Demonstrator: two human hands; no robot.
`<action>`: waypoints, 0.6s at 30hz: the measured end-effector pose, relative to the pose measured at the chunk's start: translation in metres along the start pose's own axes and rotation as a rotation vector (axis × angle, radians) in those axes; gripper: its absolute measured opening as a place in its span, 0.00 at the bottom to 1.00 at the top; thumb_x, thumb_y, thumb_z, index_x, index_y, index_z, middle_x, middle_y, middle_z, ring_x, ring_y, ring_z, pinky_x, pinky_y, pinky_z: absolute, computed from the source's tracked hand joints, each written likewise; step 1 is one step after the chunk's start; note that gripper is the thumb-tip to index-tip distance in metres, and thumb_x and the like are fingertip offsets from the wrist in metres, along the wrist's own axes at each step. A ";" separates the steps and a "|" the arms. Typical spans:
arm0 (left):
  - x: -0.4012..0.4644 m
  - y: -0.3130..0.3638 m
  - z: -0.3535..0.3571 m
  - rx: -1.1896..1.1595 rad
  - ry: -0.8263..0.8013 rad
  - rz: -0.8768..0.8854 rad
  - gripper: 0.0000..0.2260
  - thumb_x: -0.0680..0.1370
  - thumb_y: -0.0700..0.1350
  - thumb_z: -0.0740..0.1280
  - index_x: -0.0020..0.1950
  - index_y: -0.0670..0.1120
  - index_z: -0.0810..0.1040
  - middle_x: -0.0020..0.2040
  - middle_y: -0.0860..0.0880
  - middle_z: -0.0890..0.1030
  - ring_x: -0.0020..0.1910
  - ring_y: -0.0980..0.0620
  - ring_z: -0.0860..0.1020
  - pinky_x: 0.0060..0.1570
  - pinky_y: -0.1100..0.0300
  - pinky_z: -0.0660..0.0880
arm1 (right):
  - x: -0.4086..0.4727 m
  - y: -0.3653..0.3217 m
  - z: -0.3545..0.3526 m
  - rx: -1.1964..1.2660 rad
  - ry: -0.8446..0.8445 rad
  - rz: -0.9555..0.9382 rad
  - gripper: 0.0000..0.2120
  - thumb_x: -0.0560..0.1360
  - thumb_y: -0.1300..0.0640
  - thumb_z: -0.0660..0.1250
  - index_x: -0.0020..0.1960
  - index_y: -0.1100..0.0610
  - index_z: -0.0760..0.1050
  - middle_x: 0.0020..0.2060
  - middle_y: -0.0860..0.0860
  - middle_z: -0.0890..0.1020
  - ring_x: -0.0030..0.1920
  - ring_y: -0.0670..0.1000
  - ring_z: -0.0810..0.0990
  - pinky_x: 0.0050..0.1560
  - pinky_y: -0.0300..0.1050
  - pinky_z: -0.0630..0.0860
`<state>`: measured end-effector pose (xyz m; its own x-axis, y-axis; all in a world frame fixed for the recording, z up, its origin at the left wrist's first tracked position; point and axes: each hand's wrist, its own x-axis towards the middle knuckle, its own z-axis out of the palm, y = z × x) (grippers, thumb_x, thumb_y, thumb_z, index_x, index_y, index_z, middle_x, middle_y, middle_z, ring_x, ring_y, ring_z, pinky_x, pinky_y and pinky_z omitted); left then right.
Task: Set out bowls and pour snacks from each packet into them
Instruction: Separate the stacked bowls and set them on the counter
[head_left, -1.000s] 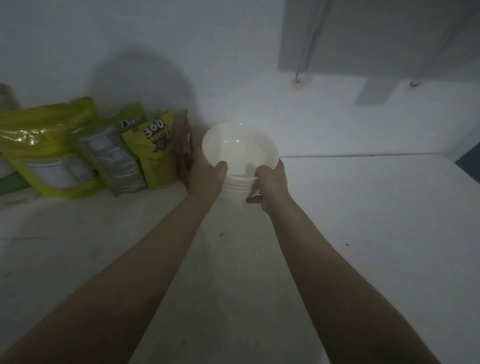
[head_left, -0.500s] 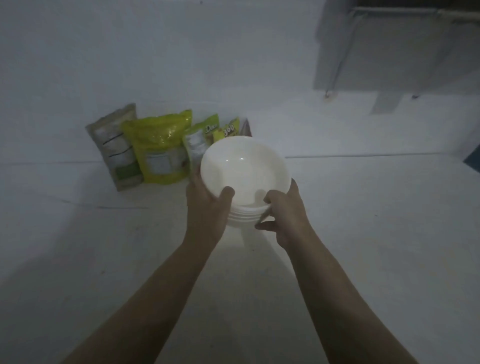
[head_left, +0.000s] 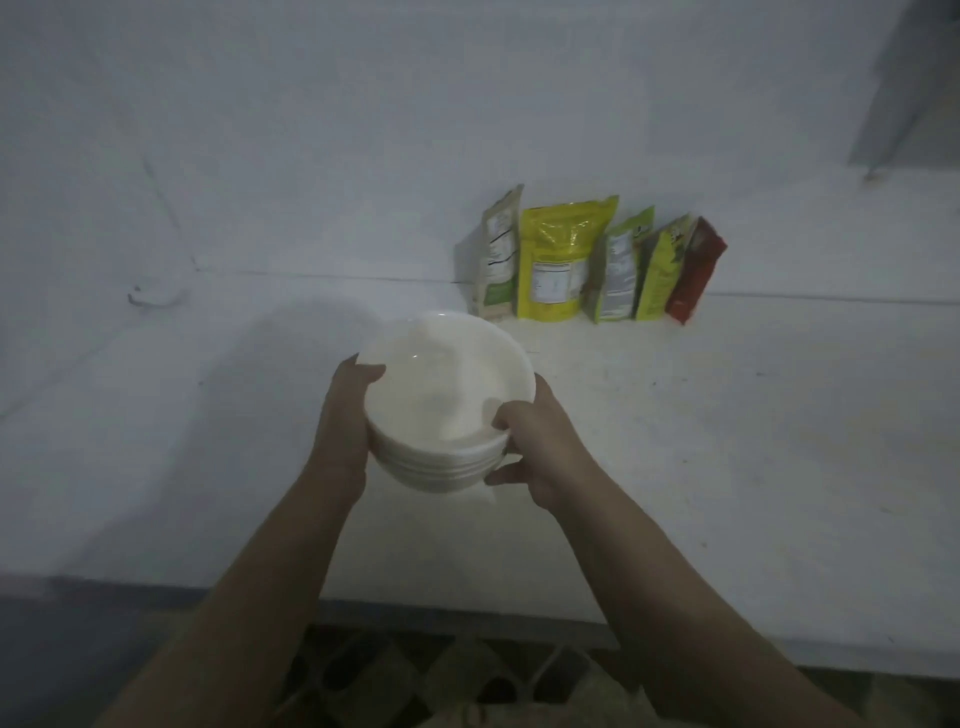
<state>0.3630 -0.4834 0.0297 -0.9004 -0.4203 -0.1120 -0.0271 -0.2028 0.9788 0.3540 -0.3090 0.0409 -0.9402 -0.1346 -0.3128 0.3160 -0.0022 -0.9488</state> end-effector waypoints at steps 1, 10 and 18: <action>-0.001 0.001 -0.016 0.013 0.007 -0.007 0.25 0.66 0.52 0.65 0.62 0.46 0.77 0.61 0.43 0.80 0.61 0.43 0.77 0.67 0.44 0.70 | -0.002 0.003 0.013 -0.006 -0.022 0.010 0.27 0.72 0.66 0.58 0.67 0.45 0.64 0.52 0.49 0.75 0.50 0.58 0.78 0.39 0.54 0.80; 0.004 0.000 -0.100 0.276 -0.017 -0.102 0.22 0.73 0.37 0.59 0.68 0.46 0.71 0.60 0.41 0.75 0.54 0.43 0.73 0.44 0.55 0.72 | 0.006 0.012 0.076 -0.170 -0.173 0.173 0.26 0.73 0.67 0.56 0.68 0.48 0.64 0.51 0.53 0.72 0.50 0.63 0.76 0.41 0.57 0.81; 0.005 -0.011 -0.095 0.391 0.057 0.043 0.18 0.79 0.40 0.60 0.69 0.48 0.69 0.57 0.47 0.74 0.54 0.45 0.73 0.55 0.47 0.74 | 0.035 -0.017 0.079 -0.433 -0.111 0.126 0.24 0.71 0.73 0.56 0.60 0.51 0.71 0.56 0.58 0.76 0.52 0.62 0.79 0.51 0.56 0.81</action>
<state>0.4004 -0.5672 0.0022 -0.8789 -0.4721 -0.0681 -0.1631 0.1633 0.9730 0.3255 -0.3919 0.0494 -0.8712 -0.2126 -0.4425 0.3225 0.4317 -0.8424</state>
